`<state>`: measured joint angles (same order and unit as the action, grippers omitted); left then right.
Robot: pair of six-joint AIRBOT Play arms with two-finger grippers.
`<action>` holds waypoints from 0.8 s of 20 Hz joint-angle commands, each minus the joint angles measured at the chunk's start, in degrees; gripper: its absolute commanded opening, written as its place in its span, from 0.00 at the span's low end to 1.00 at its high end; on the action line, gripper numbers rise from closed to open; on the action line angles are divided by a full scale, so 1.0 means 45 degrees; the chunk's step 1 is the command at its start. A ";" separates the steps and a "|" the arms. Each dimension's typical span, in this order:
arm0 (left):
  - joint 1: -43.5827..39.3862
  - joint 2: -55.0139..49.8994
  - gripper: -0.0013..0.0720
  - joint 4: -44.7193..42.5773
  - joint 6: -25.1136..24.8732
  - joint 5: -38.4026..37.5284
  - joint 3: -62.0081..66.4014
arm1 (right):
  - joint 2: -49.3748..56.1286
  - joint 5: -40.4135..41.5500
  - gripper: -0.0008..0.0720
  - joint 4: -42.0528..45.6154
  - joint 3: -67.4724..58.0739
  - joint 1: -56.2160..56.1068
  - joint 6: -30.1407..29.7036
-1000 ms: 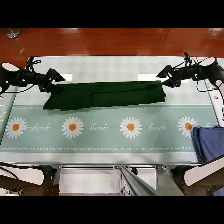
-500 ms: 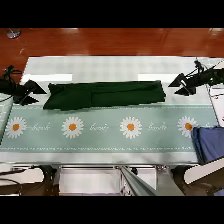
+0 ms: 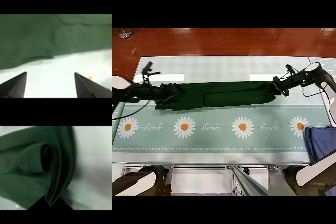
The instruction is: Fold the shirts.
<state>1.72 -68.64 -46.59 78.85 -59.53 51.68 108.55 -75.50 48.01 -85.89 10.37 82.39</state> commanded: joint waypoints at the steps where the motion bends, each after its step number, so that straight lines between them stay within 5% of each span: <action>1: -0.2040 -0.0413 0.32 0.0374 -0.0102 0.0627 -0.0053 | -0.0481 -0.1112 0.05 -0.0019 -0.0423 -0.0427 -0.0471; 2: -0.2487 -0.0583 0.04 0.0379 -0.0486 0.0704 0.0019 | -0.1064 -0.1234 0.05 0.0777 -0.0418 -0.0413 -0.0466; 8: -0.5353 -0.2025 0.04 0.0355 -0.0894 0.1962 0.1787 | -0.6742 -0.0928 0.05 0.3361 0.2939 -0.0345 -0.0913; 16: -0.9034 -0.6771 0.04 0.0364 0.0991 0.3395 0.5819 | -1.4338 -0.0865 0.05 0.3997 0.7106 -0.0447 0.0850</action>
<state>-33.30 -91.35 -44.95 79.22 -45.84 71.24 53.71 -79.37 65.43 -57.69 8.43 82.83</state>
